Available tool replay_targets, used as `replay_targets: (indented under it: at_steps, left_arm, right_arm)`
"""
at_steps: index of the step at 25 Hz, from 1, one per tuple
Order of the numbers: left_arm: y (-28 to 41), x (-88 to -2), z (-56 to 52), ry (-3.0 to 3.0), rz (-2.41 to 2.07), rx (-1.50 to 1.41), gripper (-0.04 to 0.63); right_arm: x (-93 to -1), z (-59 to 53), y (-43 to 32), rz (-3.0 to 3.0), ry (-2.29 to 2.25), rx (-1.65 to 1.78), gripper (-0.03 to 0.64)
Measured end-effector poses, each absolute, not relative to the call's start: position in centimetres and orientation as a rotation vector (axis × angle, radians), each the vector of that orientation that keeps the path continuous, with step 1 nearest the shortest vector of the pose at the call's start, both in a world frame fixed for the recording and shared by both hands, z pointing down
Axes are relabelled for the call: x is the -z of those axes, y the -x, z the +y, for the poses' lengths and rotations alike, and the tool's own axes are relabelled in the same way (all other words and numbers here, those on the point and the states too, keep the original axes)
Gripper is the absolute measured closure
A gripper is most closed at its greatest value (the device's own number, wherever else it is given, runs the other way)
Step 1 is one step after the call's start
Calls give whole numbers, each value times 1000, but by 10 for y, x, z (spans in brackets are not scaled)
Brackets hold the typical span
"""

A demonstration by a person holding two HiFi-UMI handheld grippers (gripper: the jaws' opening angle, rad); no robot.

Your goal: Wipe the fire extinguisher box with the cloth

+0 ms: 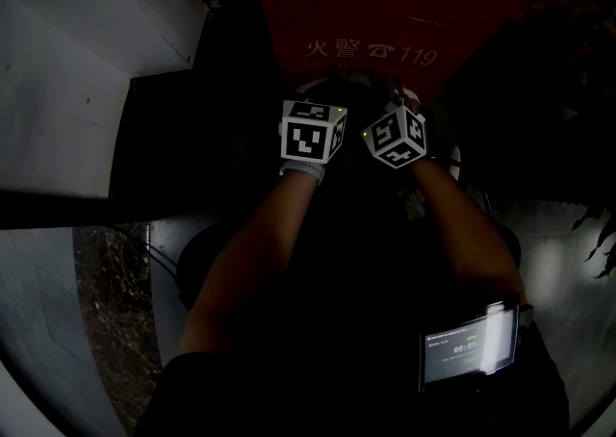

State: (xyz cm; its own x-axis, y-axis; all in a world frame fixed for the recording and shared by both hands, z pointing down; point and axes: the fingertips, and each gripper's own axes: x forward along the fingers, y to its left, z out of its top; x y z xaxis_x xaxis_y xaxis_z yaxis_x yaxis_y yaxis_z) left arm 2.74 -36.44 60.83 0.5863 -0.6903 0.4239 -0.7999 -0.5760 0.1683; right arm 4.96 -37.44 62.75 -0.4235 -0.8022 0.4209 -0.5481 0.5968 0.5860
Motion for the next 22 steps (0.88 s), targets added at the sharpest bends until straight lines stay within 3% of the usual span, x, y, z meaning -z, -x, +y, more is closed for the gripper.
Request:
replay_targets:
  at_steps: [22]
  left_arm:
    - [-28,-652,-375,-2446,-1200,-617,594]
  right_arm:
    - [-688,-374,-45,-2089,-951,349,589]
